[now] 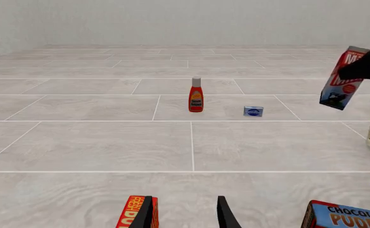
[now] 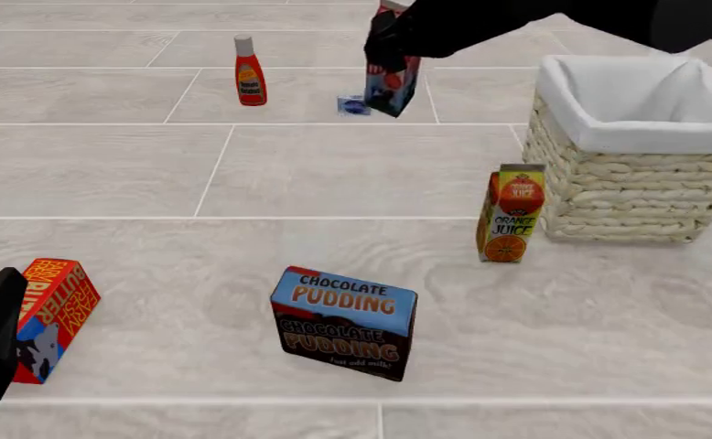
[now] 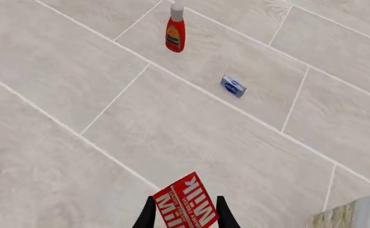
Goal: Pick the milk and place it in the basket.
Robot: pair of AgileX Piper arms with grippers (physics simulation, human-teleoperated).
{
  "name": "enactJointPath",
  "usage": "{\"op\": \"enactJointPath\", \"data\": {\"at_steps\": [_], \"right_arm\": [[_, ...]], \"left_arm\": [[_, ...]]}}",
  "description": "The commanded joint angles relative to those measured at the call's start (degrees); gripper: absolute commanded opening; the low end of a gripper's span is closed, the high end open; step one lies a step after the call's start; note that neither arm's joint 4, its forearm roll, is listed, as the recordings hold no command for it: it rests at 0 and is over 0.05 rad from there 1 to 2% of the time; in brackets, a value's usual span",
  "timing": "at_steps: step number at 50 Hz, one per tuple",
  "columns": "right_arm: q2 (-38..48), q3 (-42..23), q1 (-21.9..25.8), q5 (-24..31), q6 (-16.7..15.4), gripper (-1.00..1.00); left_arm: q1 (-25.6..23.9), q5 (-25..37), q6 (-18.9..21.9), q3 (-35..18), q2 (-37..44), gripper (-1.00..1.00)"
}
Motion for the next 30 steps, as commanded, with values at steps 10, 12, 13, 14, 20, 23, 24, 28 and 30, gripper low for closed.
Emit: {"op": "enactJointPath", "data": {"at_steps": [10,12,13,14,20,23,24,28,30], "right_arm": [[-1.74,-4.55,-9.68,2.04,-2.79,-1.0],[-2.0,-4.65,-10.57,1.93,-2.51,-1.0],[-2.0,-4.65,-10.57,1.93,-2.51,-1.0],[-2.1,-4.63,-10.87,2.03,-2.82,-1.0],[-2.16,-4.41,-13.72,1.31,-4.06,-1.0],[-2.25,-4.29,-15.26,1.18,-4.41,-1.0],[-2.35,-4.42,-15.8,1.15,-4.46,-1.0],[-2.26,-5.25,-18.15,1.56,-4.68,-1.0],[-2.38,-5.3,-19.05,1.58,-4.39,-1.0]], "left_arm": [[0.0,0.0,0.0,0.0,0.0,1.0],[0.0,0.0,0.0,0.0,0.0,1.0],[0.0,0.0,0.0,0.0,0.0,1.0],[0.0,0.0,0.0,0.0,0.0,1.0],[0.0,0.0,0.0,0.0,0.0,1.0],[0.0,0.0,0.0,0.0,0.0,1.0],[0.0,0.0,0.0,0.0,0.0,1.0],[0.0,0.0,0.0,0.0,0.0,1.0],[0.0,0.0,0.0,0.0,0.0,1.0]]}}
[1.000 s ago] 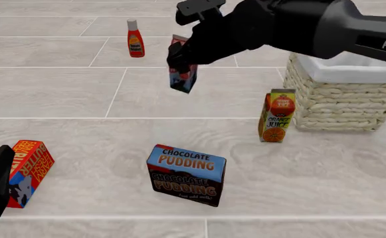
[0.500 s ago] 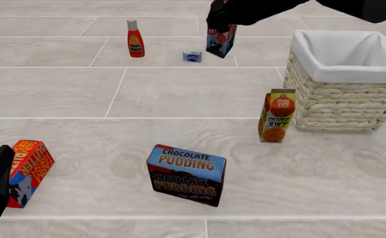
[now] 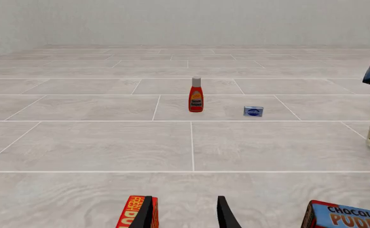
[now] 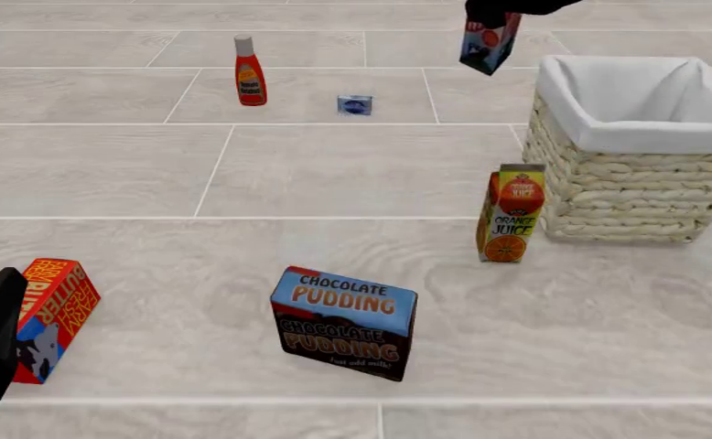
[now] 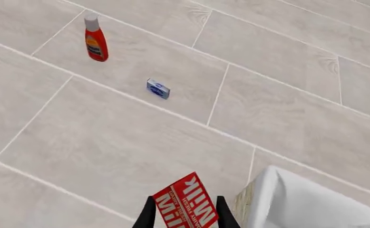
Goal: Pick the milk and place it in the basket.
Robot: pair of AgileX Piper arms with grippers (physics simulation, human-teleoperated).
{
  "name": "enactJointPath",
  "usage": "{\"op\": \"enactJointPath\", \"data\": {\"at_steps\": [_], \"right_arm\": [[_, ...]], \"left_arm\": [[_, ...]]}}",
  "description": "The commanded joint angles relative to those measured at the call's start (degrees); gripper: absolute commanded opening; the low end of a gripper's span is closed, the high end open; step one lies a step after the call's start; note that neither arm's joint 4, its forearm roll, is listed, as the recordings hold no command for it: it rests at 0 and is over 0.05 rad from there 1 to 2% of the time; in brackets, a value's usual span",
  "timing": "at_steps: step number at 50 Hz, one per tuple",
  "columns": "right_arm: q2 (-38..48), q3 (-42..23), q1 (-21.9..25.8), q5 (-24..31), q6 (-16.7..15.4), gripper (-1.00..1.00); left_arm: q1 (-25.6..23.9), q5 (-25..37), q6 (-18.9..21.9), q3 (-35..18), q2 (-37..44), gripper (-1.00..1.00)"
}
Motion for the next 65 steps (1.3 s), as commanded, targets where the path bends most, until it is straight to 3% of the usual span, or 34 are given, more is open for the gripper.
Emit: {"op": "enactJointPath", "data": {"at_steps": [1,20,49,65], "right_arm": [[-1.22,-1.6,-5.59,-0.28,0.36,-1.0],[-2.46,2.46,-11.79,-1.98,-1.23,-1.0],[-1.34,9.91,-20.06,-8.52,1.71,-1.0],[2.71,7.23,-21.49,-8.32,3.0,-1.0]], "left_arm": [[0.0,0.0,0.0,0.0,0.0,1.0],[0.0,0.0,0.0,0.0,0.0,1.0],[0.0,0.0,0.0,0.0,0.0,1.0],[0.0,0.0,0.0,0.0,0.0,1.0]]}}
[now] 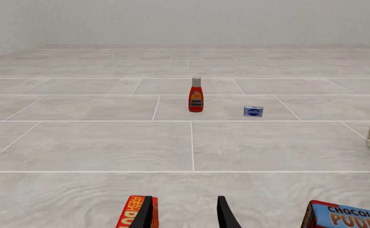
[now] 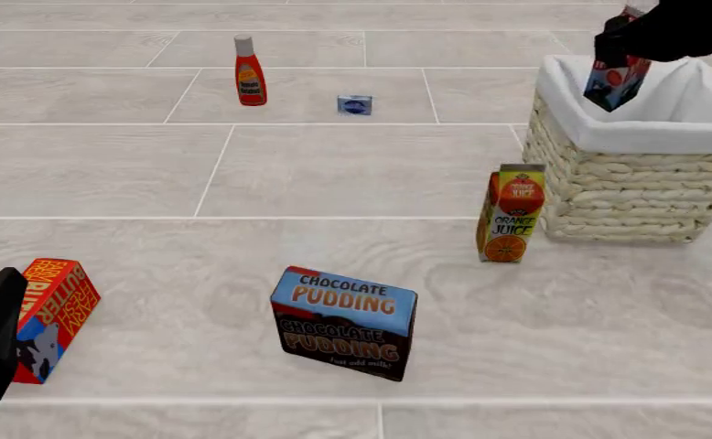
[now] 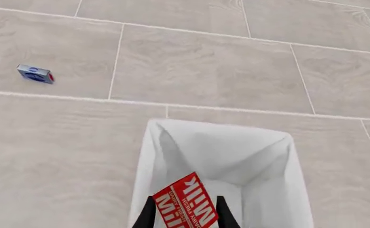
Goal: Pick the milk and place it in the basket.
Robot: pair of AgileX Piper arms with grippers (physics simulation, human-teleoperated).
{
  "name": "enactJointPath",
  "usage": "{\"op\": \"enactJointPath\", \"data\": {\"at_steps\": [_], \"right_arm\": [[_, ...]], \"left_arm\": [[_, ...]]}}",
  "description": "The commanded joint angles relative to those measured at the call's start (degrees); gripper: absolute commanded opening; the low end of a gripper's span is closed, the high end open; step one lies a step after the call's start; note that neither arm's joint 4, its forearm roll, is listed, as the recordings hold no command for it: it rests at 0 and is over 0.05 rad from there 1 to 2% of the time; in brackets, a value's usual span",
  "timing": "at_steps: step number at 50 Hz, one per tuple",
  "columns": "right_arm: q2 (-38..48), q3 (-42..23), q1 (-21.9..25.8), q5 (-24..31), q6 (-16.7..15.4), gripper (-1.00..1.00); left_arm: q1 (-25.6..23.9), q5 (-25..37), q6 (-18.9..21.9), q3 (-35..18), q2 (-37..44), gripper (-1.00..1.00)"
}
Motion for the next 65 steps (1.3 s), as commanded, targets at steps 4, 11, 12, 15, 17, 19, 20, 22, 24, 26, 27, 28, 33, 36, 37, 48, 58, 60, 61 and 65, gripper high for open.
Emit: {"op": "enactJointPath", "data": {"at_steps": [4,11,12,15,17,19,20,22,24,26,27,28,33,36,37,48,58,60,61,65], "right_arm": [[3.0,-3.87,-2.1,0.27,2.16,-1.0],[4.74,-5.4,-3.02,0.86,1.81,-1.0],[5.0,-5.58,-3.19,0.9,1.72,-1.0],[5.64,-6.09,-3.59,1.12,1.58,-1.0],[5.92,-6.23,-4.03,1.06,1.44,-1.0],[6.12,-6.22,-4.16,1.02,1.58,-1.0],[6.23,-6.22,-4.37,1.0,1.52,-1.0],[6.29,-6.17,-4.6,0.91,1.45,-1.0],[6.26,-5.79,-5.02,0.65,1.42,-1.0],[6.3,-5.15,-5.26,0.31,1.43,-1.0],[6.31,-4.91,-5.33,0.14,1.57,-1.0],[6.4,-4.7,-5.52,0.01,1.53,-1.0],[6.63,-3.8,-6.22,-0.63,1.47,-1.0],[6.86,-3.06,-6.44,-1.19,1.44,-1.0],[6.93,-2.89,-6.35,-1.37,1.63,-1.0],[7.74,-1.72,-6.31,-2.53,1.98,-1.0],[8.77,-0.74,-6.53,-3.81,2.49,-1.0],[8.99,-0.52,-6.54,-3.98,2.48,-1.0],[9.09,-0.39,-6.51,-4.11,2.58,-1.0],[9.26,-0.2,-6.5,-4.22,2.68,-1.0]], "left_arm": [[0.0,0.0,0.0,0.0,0.0,1.0],[0.0,0.0,0.0,0.0,0.0,1.0],[0.0,0.0,0.0,0.0,0.0,1.0],[0.0,0.0,0.0,0.0,0.0,1.0],[0.0,0.0,0.0,0.0,0.0,1.0],[0.0,0.0,0.0,0.0,0.0,1.0],[0.0,0.0,0.0,0.0,0.0,1.0],[0.0,0.0,0.0,0.0,0.0,1.0],[0.0,0.0,0.0,0.0,0.0,1.0],[0.0,0.0,0.0,0.0,0.0,1.0],[0.0,0.0,0.0,0.0,0.0,1.0],[0.0,0.0,0.0,0.0,0.0,1.0],[0.0,0.0,0.0,0.0,0.0,1.0],[0.0,0.0,0.0,0.0,0.0,1.0],[0.0,0.0,0.0,0.0,0.0,1.0],[0.0,0.0,0.0,0.0,0.0,1.0],[0.0,0.0,0.0,0.0,0.0,1.0],[0.0,0.0,0.0,0.0,0.0,1.0],[0.0,0.0,0.0,0.0,0.0,1.0],[0.0,0.0,0.0,0.0,0.0,1.0]]}}
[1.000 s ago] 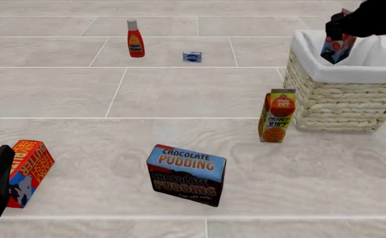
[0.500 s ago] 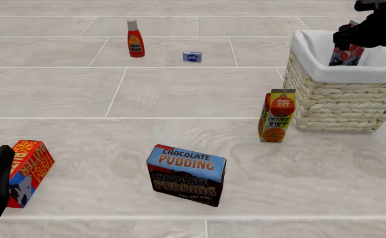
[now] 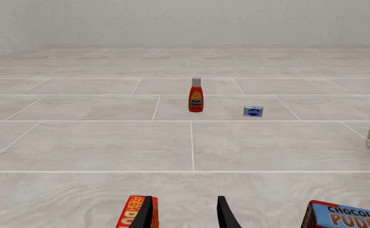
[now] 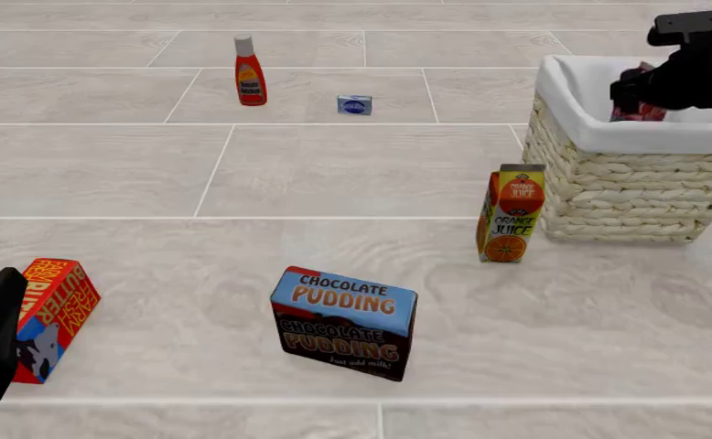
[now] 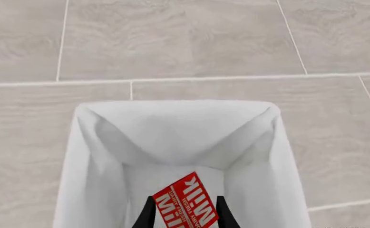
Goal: Pick the milk and place it in the basket.
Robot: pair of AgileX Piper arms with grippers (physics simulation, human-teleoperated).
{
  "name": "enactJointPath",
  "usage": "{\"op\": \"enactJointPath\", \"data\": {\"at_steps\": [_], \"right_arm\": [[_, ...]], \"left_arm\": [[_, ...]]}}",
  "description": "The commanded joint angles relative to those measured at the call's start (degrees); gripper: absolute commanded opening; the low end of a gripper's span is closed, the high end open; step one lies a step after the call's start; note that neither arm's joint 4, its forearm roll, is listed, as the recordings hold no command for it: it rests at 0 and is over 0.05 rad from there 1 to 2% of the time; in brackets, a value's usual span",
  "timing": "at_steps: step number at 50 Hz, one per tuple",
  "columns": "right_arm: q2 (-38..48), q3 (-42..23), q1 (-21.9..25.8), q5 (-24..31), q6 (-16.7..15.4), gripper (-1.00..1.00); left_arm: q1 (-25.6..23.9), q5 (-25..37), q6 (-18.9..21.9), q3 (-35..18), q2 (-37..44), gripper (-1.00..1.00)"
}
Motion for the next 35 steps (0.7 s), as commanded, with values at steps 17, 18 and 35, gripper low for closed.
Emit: {"op": "enactJointPath", "data": {"at_steps": [17,18,35], "right_arm": [[0.82,0.53,-0.05,-1.84,1.68,-1.0],[0.82,0.48,-0.11,-1.78,1.48,-1.0],[-0.38,0.56,-0.37,-1.26,0.72,1.0]], "left_arm": [[0.0,0.0,0.0,0.0,0.0,1.0],[0.0,0.0,0.0,0.0,0.0,1.0],[0.0,0.0,0.0,0.0,0.0,1.0]]}}
